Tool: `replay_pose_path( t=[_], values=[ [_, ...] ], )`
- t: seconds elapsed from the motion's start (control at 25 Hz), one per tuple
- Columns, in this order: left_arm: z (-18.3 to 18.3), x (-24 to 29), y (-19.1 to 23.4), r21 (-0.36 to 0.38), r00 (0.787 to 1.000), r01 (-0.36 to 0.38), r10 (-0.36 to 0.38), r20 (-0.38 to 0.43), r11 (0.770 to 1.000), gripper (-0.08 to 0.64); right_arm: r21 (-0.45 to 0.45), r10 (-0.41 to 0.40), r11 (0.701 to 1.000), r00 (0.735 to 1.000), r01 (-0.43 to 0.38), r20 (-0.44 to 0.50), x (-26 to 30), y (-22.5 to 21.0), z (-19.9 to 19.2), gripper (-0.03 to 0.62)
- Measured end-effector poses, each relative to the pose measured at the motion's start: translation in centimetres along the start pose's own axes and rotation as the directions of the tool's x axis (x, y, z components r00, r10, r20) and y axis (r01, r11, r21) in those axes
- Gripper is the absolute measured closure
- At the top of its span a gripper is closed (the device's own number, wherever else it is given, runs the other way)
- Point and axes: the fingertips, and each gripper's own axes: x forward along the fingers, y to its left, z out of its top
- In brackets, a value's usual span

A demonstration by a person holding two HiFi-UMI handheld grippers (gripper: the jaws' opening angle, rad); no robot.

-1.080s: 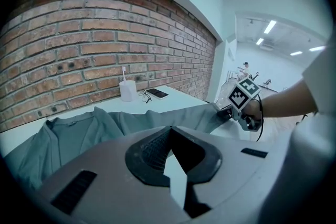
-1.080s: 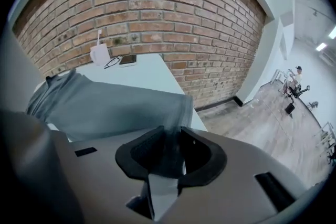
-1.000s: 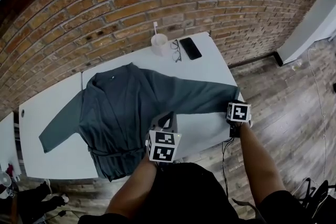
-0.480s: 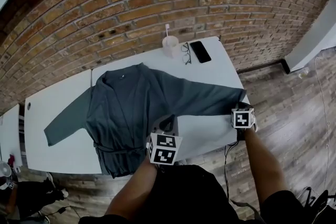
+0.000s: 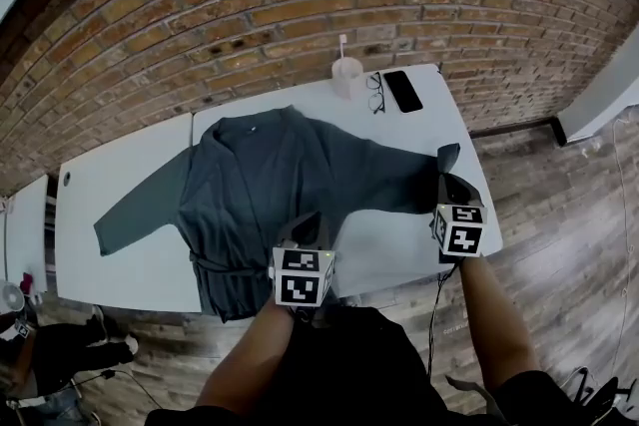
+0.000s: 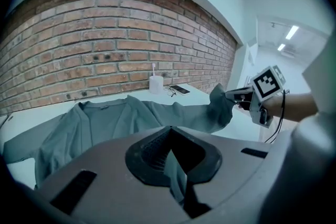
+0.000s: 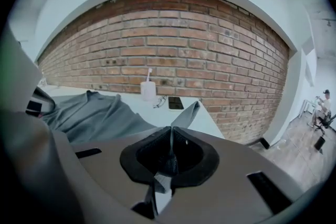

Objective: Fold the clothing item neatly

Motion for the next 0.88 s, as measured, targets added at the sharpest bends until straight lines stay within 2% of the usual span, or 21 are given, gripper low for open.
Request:
replay_pose_path(
  t=[0.24,0.48,0.68,0.88],
  values=[
    [-0.9,-2.8,4.2,0.01,0.998,-0.068,0.067,0.01,0.998,0.572,0.022,0.125,0.992,0.987,-0.128,0.098,0.9,8.4,5.7,0.572],
    [-2.1,-6.1,10.8,-0.034,0.989,-0.14,0.141,0.034,0.99,0.572,-0.019,0.264,0.964,0.948,-0.265,0.181,1.2,20.1,10.7,0.571],
    [-3.2,-9.0,16.8,-0.089,0.979,-0.194,0.198,0.039,0.977,0.572,-0.086,0.351,0.936,0.926,-0.342,0.14,2.9,29.9,11.6,0.571],
    [-4.6,-11.8,23.6,-0.165,0.964,-0.256,0.265,0.033,0.952,0.572,-0.172,0.408,0.905,0.909,-0.39,0.087,4.2,38.6,11.1,0.571]
  ],
)
